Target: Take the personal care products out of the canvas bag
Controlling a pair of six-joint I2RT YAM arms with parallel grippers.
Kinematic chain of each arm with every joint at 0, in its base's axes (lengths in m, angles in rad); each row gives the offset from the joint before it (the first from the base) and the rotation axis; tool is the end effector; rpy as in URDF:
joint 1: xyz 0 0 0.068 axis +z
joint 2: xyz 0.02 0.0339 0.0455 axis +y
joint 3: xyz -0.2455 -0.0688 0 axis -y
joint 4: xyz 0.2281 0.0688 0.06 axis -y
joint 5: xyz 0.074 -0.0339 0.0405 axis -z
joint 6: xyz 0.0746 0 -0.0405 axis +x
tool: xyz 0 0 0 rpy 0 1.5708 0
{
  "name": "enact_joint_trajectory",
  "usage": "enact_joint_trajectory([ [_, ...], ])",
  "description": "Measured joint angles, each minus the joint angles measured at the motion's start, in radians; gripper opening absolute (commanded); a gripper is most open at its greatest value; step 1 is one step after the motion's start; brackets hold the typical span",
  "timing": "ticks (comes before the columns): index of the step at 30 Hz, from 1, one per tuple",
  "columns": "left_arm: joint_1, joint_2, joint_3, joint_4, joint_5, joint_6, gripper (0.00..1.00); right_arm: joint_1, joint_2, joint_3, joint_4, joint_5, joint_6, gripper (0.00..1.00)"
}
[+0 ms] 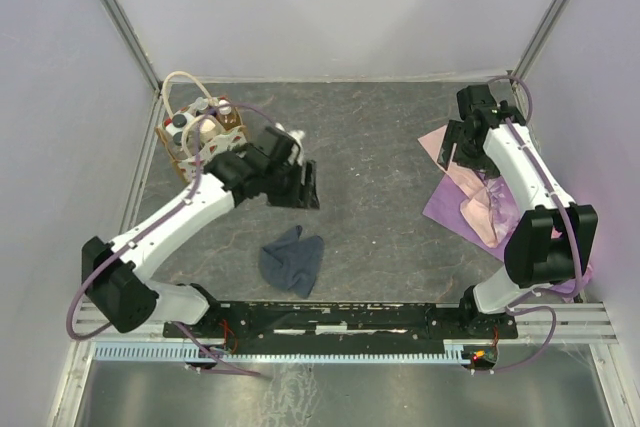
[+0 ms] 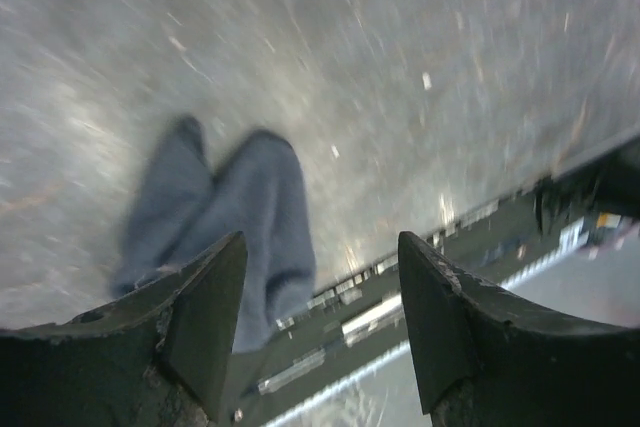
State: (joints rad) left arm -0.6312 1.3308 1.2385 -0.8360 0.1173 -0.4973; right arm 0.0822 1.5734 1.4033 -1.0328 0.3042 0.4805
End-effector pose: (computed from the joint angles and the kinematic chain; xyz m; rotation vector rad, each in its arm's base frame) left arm 0.2233 -0.1741 0.2721 0.2244 2.5878 -0.5910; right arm 0.3086 0.0030 0.2441 0.6084 2.6263 -0.2576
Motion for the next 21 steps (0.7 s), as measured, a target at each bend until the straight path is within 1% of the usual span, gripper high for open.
enact_joint_trajectory([
  [4, -0.176, 0.011, -0.087, 0.001, 0.025, -0.051, 0.69, 0.000, 0.000, -0.011, 0.000, -0.016, -0.008, 0.99],
  [6, -0.225, -0.001, -0.153, 0.005, 0.040, -0.090, 0.69, 0.000, 0.000, -0.015, 0.000, -0.018, -0.015, 0.99],
  [9, -0.256, -0.047, -0.273, 0.005, 0.043, -0.157, 0.69, 0.000, -0.007, -0.030, 0.000, -0.020, -0.027, 0.99],
  [14, -0.292, -0.117, -0.400, -0.001, 0.038, -0.235, 0.71, 0.000, -0.027, -0.045, 0.001, -0.020, -0.042, 1.00],
  [21, -0.298, -0.131, -0.468, 0.013, -0.013, -0.291, 0.73, 0.000, -0.058, -0.060, 0.000, -0.025, -0.045, 1.00],
])
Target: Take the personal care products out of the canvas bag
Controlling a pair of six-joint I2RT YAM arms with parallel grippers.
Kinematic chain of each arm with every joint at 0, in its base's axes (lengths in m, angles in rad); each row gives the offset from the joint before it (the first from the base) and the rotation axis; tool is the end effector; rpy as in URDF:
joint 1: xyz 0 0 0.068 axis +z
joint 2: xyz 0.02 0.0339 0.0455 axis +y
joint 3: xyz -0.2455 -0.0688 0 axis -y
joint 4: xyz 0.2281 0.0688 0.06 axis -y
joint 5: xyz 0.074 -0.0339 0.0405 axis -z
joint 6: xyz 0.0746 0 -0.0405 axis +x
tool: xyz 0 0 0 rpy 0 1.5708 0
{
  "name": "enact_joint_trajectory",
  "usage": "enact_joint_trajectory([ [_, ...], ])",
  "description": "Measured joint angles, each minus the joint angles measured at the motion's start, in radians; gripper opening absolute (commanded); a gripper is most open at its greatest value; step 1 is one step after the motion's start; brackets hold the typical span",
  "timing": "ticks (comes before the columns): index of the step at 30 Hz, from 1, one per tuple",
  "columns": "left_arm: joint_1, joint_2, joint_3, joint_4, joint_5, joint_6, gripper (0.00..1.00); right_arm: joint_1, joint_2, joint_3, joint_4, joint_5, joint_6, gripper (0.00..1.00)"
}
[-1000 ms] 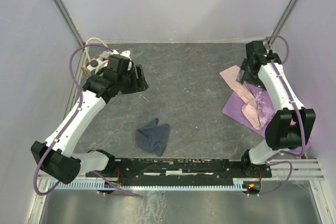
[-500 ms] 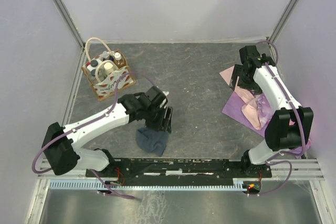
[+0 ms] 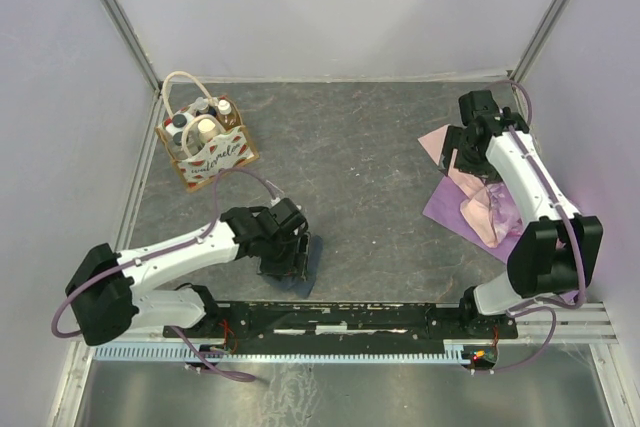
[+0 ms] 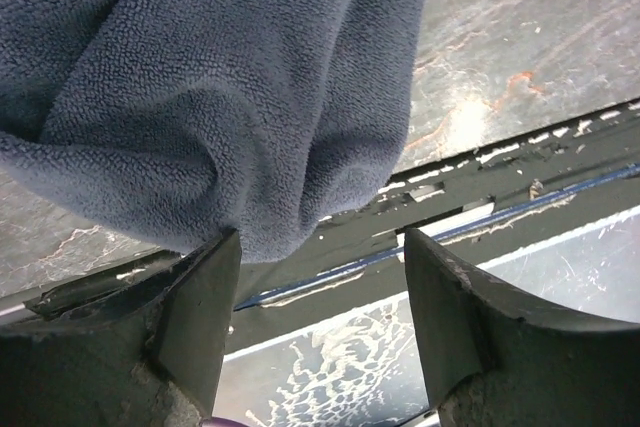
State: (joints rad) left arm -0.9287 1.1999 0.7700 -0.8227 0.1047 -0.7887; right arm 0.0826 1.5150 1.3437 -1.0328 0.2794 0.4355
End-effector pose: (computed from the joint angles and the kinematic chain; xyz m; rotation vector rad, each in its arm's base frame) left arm 0.1194 -0.1726 0.1610 0.2332 2.9680 -0.4635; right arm 0.2942 0.0037 0.2428 0.5448 2.6534 -0.2394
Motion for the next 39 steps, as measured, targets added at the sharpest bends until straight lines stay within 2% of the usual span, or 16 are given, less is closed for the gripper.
enact_joint_trajectory([
  [8, 0.001, 0.095, -0.050, 0.055, -0.041, -0.047, 0.81, 0.000, -0.018, -0.015, -0.001, 0.001, -0.006, 1.00],
  [12, 0.057, 0.092, -0.072, 0.073, -0.049, -0.060, 0.82, -0.013, 0.031, -0.022, -0.027, 0.017, 0.008, 1.00],
  [15, 0.172, 0.052, -0.100, 0.072, -0.051, -0.060, 0.82, -0.036, 0.103, -0.043, -0.021, 0.012, 0.018, 1.00],
  [18, 0.332, -0.019, -0.121, 0.051, -0.052, -0.054, 0.87, -0.080, 0.148, -0.101, -0.004, -0.037, 0.031, 1.00],
  [24, 0.626, -0.113, -0.120, 0.034, -0.042, -0.029, 0.87, -0.191, 0.235, -0.123, 0.005, -0.081, 0.050, 1.00],
  [34, 1.127, 0.019, -0.071, 0.008, 0.006, 0.106, 0.89, -0.249, 0.360, -0.118, -0.002, -0.087, 0.074, 1.00],
  [37, 1.242, 0.010, -0.037, -0.020, -0.008, 0.132, 0.88, -0.250, 0.370, -0.104, -0.011, -0.087, 0.079, 1.00],
  [39, 1.294, 0.004, 0.000, -0.027, -0.027, 0.136, 0.85, -0.252, 0.370, -0.100, -0.013, -0.087, 0.083, 1.00],
])
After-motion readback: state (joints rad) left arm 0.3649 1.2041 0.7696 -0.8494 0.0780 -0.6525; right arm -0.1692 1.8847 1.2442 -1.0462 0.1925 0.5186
